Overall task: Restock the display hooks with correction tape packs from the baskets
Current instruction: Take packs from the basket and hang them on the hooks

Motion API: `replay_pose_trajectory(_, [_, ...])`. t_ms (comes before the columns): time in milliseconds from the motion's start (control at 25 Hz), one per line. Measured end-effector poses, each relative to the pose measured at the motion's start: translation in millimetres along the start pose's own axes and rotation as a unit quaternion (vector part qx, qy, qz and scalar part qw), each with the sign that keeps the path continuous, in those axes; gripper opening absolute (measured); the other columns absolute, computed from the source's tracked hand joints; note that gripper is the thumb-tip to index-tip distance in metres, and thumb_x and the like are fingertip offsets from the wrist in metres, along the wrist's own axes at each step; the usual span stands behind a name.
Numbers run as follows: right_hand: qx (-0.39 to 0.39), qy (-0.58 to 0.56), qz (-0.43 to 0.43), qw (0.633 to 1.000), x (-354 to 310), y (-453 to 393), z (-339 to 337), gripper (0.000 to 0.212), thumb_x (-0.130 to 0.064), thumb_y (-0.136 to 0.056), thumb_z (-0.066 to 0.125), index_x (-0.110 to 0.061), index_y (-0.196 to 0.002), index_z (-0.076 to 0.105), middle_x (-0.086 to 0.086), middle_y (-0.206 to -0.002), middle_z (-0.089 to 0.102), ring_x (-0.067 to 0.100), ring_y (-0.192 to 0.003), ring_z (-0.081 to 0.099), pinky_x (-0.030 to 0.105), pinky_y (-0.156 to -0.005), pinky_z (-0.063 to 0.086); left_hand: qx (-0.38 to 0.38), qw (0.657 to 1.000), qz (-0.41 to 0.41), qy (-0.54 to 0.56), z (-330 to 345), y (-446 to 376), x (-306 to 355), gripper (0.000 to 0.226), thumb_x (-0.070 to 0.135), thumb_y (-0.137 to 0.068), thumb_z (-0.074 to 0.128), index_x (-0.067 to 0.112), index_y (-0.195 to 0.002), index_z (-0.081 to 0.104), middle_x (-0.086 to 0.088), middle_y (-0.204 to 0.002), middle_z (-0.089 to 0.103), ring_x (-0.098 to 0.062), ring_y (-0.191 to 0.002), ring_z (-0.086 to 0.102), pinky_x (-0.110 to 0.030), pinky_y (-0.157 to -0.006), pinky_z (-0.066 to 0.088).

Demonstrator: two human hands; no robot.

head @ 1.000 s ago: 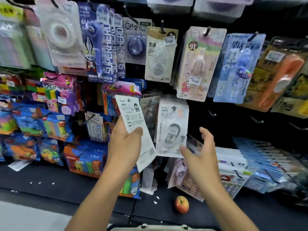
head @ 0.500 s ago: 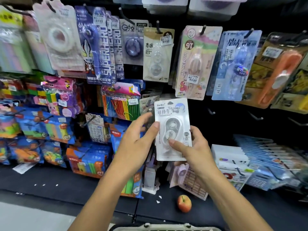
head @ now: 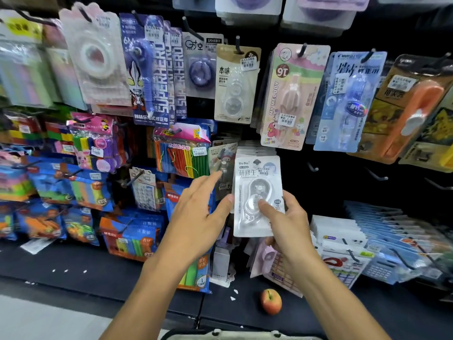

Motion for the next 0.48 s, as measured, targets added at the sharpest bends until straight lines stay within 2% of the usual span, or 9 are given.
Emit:
replay_pose_trajectory(80, [0.016, 0.045, 0.064, 0.997, 12, -22, 3, 0.035, -0.034, -0.090, 0.072, -0.023, -0.122, 0.061, 0.005, -0.095, 0.073, 0.016, -0.045, 0.060, 0.025, -0.042, 0.044, -0.010, 1.000, -0.002, -0.008, 5, 0, -3, 0.057, 0.048, -0.100, 0.050, 0.037, -0.154, 0.034, 0.020, -0.156, 0.035, -0.004, -0.143, 0.029, -0.022, -0.106, 0.022])
replay_pose_trajectory(160, [0.041, 0.042, 0.109, 0.992, 15, -42, 7, 0.051, -0.037, -0.089, 0.074, -0.010, -0.128, 0.054, 0.008, -0.092, 0.066, 0.019, -0.045, 0.057, 0.027, -0.042, 0.047, -0.026, 1.000, -0.008, -0.011, 10, 1, -9, 0.058, 0.049, -0.100, 0.050, 0.038, -0.155, 0.031, 0.019, -0.157, 0.034, -0.005, -0.145, 0.028, -0.023, -0.107, 0.023])
replay_pose_trajectory(240, [0.048, 0.014, 0.138, 0.989, 17, -57, 9, 0.065, -0.036, -0.089, 0.075, -0.008, -0.139, 0.042, 0.006, -0.099, 0.060, 0.023, -0.058, 0.062, 0.032, -0.048, 0.055, -0.048, 0.998, -0.027, -0.023, 15, 4, -20, 0.061, 0.048, -0.100, 0.051, 0.037, -0.156, 0.029, 0.017, -0.159, 0.032, -0.008, -0.147, 0.027, -0.027, -0.108, 0.026])
replay_pose_trajectory(320, [0.024, 0.034, 0.172, 0.984, 37, -54, 7, 0.076, -0.031, -0.089, 0.075, -0.012, -0.149, 0.032, 0.009, -0.111, 0.056, 0.029, -0.082, 0.066, 0.038, -0.066, 0.059, -0.090, 0.992, -0.071, -0.058, 23, 9, -38, 0.064, 0.047, -0.100, 0.052, 0.035, -0.157, 0.025, 0.012, -0.163, 0.027, -0.014, -0.149, 0.025, -0.033, -0.112, 0.029])
replay_pose_trajectory(400, [0.007, 0.172, 0.135, 0.976, 70, -35, -8, 0.067, -0.024, -0.090, 0.073, -0.015, -0.146, 0.039, 0.011, -0.121, 0.059, 0.027, -0.101, 0.061, 0.043, -0.083, 0.056, -0.145, 0.978, -0.103, -0.106, 37, 13, -59, 0.065, 0.044, -0.100, 0.054, 0.030, -0.157, 0.027, 0.004, -0.163, 0.032, -0.022, -0.148, 0.032, -0.039, -0.114, 0.033])
replay_pose_trajectory(440, [0.007, 0.222, 0.101, 0.970, 87, -18, -19, 0.053, -0.017, -0.090, 0.071, -0.015, -0.137, 0.049, 0.012, -0.123, 0.062, 0.023, -0.100, 0.059, 0.041, -0.086, 0.055, -0.178, 0.969, -0.109, -0.131, 48, 18, -68, 0.063, 0.043, -0.099, 0.056, 0.029, -0.155, 0.032, -0.001, -0.159, 0.039, -0.025, -0.144, 0.039, -0.040, -0.112, 0.037])
replay_pose_trajectory(480, [0.003, 0.244, 0.074, 0.967, 101, 2, -29, 0.036, -0.009, -0.089, 0.067, -0.016, -0.124, 0.059, 0.012, -0.116, 0.067, 0.022, -0.092, 0.060, 0.038, -0.081, 0.056, -0.216, 0.958, -0.104, -0.156, 63, 26, -76, 0.060, 0.042, -0.098, 0.057, 0.028, -0.152, 0.038, -0.005, -0.154, 0.047, -0.028, -0.138, 0.046, -0.040, -0.110, 0.041])
Point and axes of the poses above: each hand's wrist, its own y-axis away from the middle knuckle, its own z-axis out of the palm, x = y × z, the point moved 8 cm from there along -y, towards the middle knuckle
